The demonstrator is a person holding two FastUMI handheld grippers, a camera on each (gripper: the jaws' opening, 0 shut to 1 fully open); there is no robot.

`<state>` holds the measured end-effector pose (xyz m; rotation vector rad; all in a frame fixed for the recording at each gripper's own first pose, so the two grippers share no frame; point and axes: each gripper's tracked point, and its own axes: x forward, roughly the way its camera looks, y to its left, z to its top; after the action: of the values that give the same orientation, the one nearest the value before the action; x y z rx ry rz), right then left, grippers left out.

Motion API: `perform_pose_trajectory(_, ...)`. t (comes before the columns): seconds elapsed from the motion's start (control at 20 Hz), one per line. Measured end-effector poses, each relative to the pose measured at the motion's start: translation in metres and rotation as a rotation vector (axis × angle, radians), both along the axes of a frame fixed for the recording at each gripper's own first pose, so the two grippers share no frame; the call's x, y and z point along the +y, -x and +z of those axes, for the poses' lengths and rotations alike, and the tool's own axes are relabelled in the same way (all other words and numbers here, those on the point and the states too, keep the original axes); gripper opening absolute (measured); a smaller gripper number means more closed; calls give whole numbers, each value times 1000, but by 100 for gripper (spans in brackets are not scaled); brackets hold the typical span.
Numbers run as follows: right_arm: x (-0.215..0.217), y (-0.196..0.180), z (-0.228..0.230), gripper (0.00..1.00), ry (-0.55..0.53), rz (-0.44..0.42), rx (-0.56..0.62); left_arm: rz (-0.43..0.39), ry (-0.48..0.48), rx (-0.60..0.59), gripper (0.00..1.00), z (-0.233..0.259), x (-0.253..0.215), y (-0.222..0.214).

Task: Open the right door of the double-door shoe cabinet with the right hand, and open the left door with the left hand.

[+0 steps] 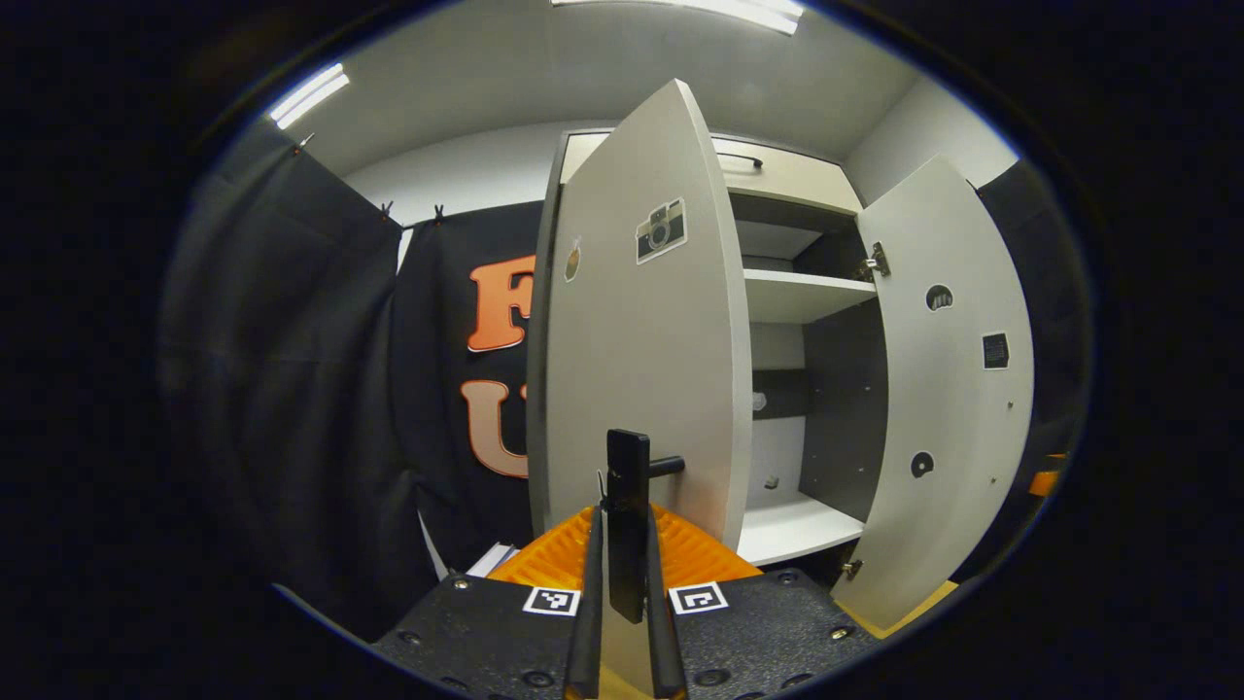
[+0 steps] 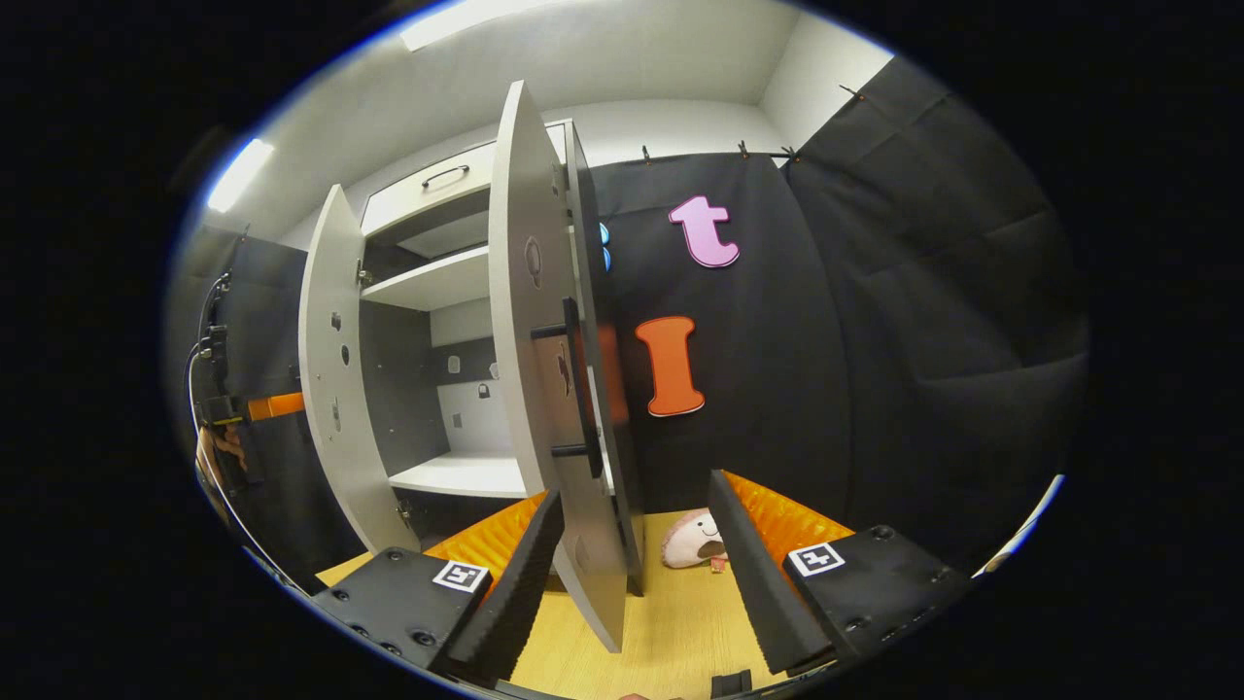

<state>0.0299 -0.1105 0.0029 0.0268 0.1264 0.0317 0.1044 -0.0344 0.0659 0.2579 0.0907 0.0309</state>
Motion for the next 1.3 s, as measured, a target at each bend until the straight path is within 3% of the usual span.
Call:
perform_pose_trajectory(0.1, 1, -1, -1, 84, 8, 0, 3, 50, 13, -31, 20, 9, 21, 11)
perform_pose_trajectory(0.15, 1, -3, -2, 96, 9, 2, 3, 72, 8, -47, 22, 11, 31, 14)
perform_pose_trajectory(0.2, 2, -6, -4, 96, 6, 6, 3, 102, -7, -63, 20, 14, 42, 18)
perform_pose_trajectory(0.25, 5, -9, -3, 85, -1, 10, 1, 142, -30, -78, 20, 18, 56, 19)
perform_pose_trajectory(0.35, 14, -14, -3, 84, -14, 33, -2, 182, -78, -117, 18, 28, 75, 18)
perform_pose_trajectory(0.4, 19, -18, -4, 96, -17, 46, 1, 148, -94, -115, 13, 27, 83, 14)
perform_pose_trajectory(0.45, 21, -20, -6, 97, -18, 57, 7, 125, -74, -118, 4, 26, 73, 18)
perform_pose_trajectory(0.85, 48, -28, -8, 97, -24, 123, 23, 29, -138, -111, 5, 30, 83, 13)
perform_pose_trajectory(0.9, 50, -28, -9, 97, -25, 125, 29, 16, -133, -111, 0, 30, 85, 12)
perform_pose_trajectory(1.05, 54, -28, -9, 97, -28, 130, 32, -39, -76, -118, 5, 22, 79, 15)
perform_pose_trajectory(1.3, 55, -26, -13, 97, -6, 128, 50, -14, 7, -98, 5, 1, 99, 37)
